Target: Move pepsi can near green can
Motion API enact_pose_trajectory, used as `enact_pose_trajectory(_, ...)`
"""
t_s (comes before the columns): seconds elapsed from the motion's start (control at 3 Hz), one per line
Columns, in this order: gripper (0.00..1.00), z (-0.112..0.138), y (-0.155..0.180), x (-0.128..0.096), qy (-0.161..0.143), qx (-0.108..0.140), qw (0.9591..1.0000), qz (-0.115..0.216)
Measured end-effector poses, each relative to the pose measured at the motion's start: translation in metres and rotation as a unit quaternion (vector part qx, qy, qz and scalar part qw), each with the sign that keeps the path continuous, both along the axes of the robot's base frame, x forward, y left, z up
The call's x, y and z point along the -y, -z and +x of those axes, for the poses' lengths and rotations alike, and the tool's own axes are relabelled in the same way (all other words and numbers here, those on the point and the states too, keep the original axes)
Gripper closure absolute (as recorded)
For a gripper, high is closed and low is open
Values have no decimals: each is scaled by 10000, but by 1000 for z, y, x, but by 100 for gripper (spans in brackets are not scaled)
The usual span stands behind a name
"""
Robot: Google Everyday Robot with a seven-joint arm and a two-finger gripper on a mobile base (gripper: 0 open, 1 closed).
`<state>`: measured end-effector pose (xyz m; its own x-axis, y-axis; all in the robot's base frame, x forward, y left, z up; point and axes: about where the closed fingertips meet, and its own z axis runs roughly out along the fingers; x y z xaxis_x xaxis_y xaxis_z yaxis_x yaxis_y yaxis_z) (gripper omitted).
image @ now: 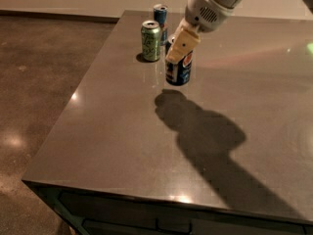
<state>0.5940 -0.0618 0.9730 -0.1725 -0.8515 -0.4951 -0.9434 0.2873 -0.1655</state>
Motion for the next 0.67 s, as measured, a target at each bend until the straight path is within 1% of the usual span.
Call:
enact_pose_trajectory(0.33, 100, 44, -9, -27, 175, 229, 9994, 202)
enact_pose_trajectory(0.67, 100, 70, -9, -41, 435, 287, 9980, 364)
